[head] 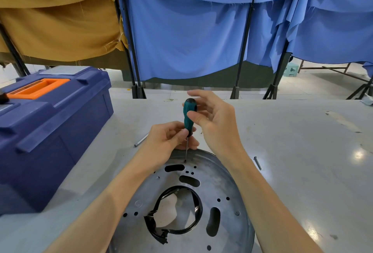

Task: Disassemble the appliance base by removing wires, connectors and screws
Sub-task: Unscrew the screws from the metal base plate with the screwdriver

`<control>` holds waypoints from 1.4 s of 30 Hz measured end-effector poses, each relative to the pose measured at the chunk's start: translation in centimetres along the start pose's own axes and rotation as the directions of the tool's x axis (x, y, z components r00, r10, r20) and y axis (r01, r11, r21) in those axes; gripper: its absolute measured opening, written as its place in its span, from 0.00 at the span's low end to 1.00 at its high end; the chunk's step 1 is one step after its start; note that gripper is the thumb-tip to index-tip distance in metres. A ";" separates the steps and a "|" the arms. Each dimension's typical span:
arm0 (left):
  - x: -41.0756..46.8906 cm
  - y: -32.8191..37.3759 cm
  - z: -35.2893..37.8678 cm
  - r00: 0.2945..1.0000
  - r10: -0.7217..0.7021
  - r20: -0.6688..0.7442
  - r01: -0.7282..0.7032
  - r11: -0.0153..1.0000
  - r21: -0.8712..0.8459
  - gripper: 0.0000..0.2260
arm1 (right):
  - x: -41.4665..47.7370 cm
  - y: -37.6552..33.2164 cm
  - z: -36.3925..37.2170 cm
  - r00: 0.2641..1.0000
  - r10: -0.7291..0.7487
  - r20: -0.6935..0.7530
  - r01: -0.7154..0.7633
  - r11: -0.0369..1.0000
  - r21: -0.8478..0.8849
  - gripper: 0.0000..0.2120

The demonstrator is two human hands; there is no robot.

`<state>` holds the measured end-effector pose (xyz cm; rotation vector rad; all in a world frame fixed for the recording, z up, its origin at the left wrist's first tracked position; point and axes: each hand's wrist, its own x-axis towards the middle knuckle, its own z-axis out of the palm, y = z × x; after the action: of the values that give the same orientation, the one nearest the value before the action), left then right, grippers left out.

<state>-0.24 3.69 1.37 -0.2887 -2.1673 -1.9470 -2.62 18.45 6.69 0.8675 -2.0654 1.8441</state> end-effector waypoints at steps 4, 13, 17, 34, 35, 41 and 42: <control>0.0 0.1 -0.1 0.998 0.042 -0.050 -0.036 0.992 0.124 0.15 | -0.3 -0.1 0.5 0.997 -0.041 0.061 0.045 0.996 -0.072 0.14; 0.0 0.1 0.0 0.998 0.041 -0.049 -0.036 0.995 0.095 0.10 | -0.2 -0.1 0.3 0.998 -0.034 0.057 0.036 0.999 -0.036 0.13; 0.0 0.4 0.0 0.999 0.039 -0.025 -0.037 0.994 0.102 0.13 | -0.2 0.1 0.4 0.999 -0.039 0.027 0.042 0.995 -0.086 0.17; 0.0 0.3 0.0 0.998 0.031 -0.053 -0.029 0.999 0.041 0.07 | -0.1 -0.1 0.3 0.997 -0.022 0.070 0.023 1.000 -0.005 0.13; 0.0 0.4 0.0 0.997 0.042 -0.062 -0.038 0.998 0.053 0.12 | -0.2 -0.1 0.4 0.997 -0.031 0.074 0.034 0.999 -0.033 0.13; 0.0 0.4 0.1 1.000 0.006 -0.027 -0.005 1.000 0.026 0.07 | 0.0 0.1 0.0 1.000 0.014 0.025 -0.015 1.000 0.021 0.20; 0.0 0.3 0.0 0.999 0.009 -0.031 -0.008 1.000 0.025 0.07 | 0.0 0.1 0.0 0.999 0.011 0.039 -0.012 0.999 0.033 0.18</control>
<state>-0.18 3.72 1.62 -0.2608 -2.1657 -1.9056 -2.65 18.45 6.64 0.9087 -2.0717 1.8876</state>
